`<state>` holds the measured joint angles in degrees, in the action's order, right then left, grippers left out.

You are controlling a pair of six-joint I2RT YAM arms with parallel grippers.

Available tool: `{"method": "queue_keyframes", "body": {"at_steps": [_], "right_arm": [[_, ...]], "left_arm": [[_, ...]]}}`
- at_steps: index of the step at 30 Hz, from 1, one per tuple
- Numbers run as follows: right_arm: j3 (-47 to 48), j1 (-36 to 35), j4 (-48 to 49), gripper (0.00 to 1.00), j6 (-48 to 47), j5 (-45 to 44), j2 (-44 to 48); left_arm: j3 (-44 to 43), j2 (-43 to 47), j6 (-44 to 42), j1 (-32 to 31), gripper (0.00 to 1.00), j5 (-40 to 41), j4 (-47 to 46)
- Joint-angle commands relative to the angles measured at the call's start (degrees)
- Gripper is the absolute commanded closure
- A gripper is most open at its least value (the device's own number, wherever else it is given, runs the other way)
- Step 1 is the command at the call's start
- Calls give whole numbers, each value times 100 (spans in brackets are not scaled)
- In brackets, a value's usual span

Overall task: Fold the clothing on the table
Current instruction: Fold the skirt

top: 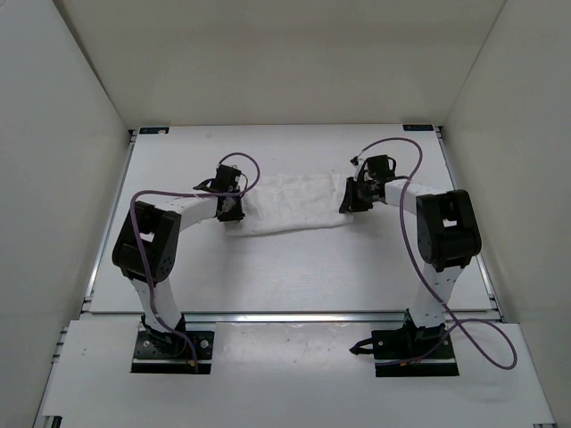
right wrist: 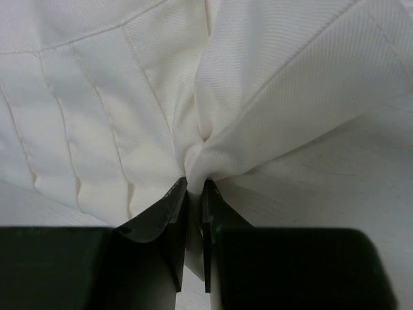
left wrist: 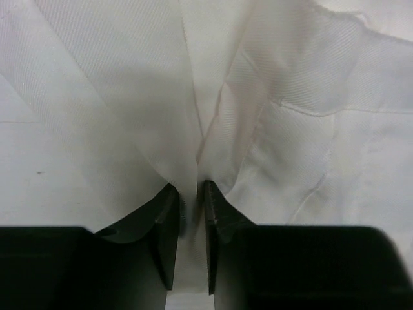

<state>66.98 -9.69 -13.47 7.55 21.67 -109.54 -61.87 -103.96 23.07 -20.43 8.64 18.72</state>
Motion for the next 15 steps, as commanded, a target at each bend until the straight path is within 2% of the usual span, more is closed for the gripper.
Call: {"method": "queue_keyframes", "body": {"at_steps": [1, 2, 8, 15], "right_arm": [[-115, 152, -102, 93, -96, -295, 63], [-106, 169, -111, 94, -122, -304, 151], [428, 310, -506, 95, -438, -435, 661], [1466, -93, -1147, 94, -720, -488, 926]], "left_arm": [[-168, -177, 57, -110, 71, -100, 307], [-203, -247, 83, -224, 78, -213, 342], [-264, -466, 338, -637, 94, -599, 202], [-590, -801, 743, -972, 100, -1408, 88]]}}
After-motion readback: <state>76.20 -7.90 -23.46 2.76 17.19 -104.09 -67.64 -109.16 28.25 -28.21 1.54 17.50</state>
